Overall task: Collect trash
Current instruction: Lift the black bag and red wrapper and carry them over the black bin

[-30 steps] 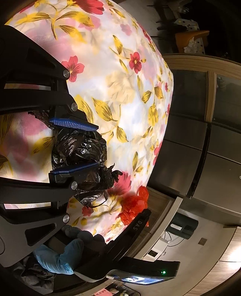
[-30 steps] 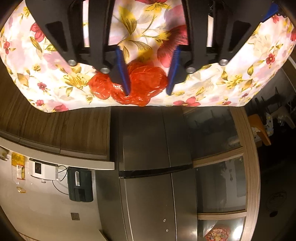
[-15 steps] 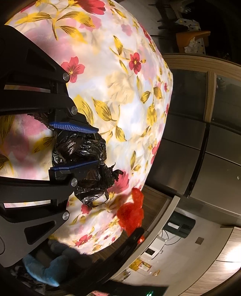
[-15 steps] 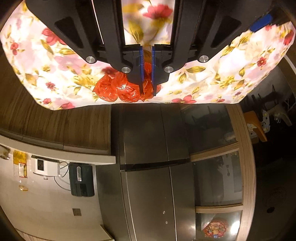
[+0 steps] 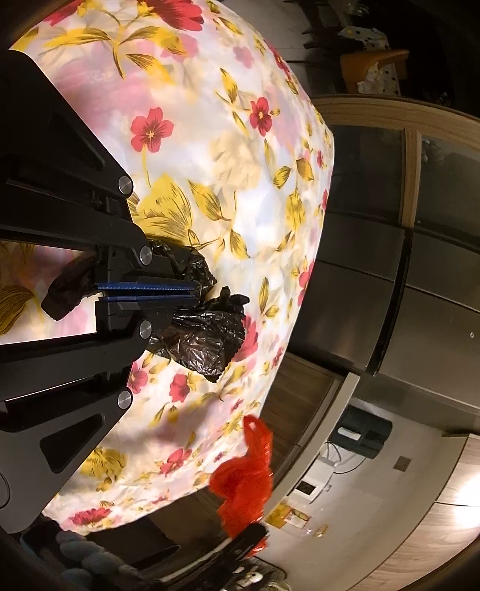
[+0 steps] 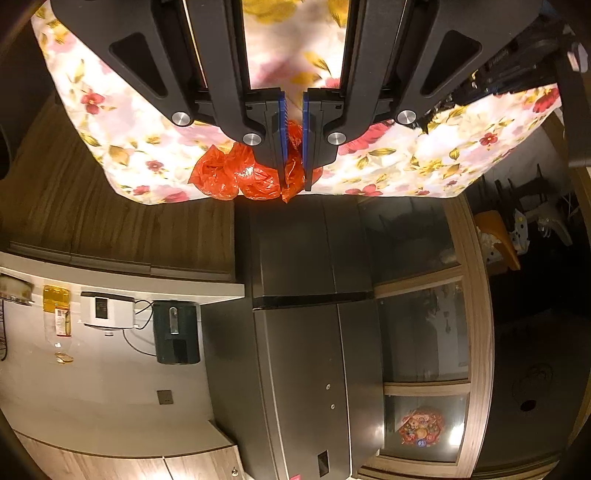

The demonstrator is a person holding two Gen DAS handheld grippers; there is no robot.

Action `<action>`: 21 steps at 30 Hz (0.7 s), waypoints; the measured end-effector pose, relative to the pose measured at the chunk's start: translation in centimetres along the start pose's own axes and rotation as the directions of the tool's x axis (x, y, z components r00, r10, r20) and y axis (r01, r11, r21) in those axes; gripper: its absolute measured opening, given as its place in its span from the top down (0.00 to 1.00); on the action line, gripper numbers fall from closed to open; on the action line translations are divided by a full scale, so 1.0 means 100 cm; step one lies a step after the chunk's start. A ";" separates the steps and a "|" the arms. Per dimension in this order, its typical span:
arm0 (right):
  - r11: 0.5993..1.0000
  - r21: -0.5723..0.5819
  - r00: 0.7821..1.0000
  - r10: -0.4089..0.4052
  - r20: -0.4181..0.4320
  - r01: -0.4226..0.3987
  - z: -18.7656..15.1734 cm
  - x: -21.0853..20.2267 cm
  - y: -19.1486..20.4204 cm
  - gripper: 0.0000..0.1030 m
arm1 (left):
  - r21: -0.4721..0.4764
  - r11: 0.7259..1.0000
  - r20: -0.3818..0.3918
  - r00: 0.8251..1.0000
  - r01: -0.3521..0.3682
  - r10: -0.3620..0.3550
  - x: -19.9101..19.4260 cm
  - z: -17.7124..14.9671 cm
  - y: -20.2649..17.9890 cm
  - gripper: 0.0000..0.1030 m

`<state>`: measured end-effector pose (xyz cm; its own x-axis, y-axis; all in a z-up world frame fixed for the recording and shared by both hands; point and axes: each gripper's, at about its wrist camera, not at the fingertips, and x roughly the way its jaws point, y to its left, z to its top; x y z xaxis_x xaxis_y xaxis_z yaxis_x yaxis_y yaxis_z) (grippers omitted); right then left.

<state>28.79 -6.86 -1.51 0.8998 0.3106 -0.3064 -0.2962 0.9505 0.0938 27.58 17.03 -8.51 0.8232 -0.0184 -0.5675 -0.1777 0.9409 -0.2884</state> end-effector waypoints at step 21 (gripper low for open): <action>0.999 0.042 0.997 -0.026 0.079 0.023 0.013 -0.080 -0.048 0.93 | 0.068 0.995 0.093 0.992 0.074 -0.081 -0.065 0.003 -0.071 1.00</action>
<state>23.40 -13.93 1.68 0.9299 0.2849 -0.2328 -0.2617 0.9569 0.1260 23.66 10.56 -2.53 0.8812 -0.0628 -0.4685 -0.0789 0.9577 -0.2768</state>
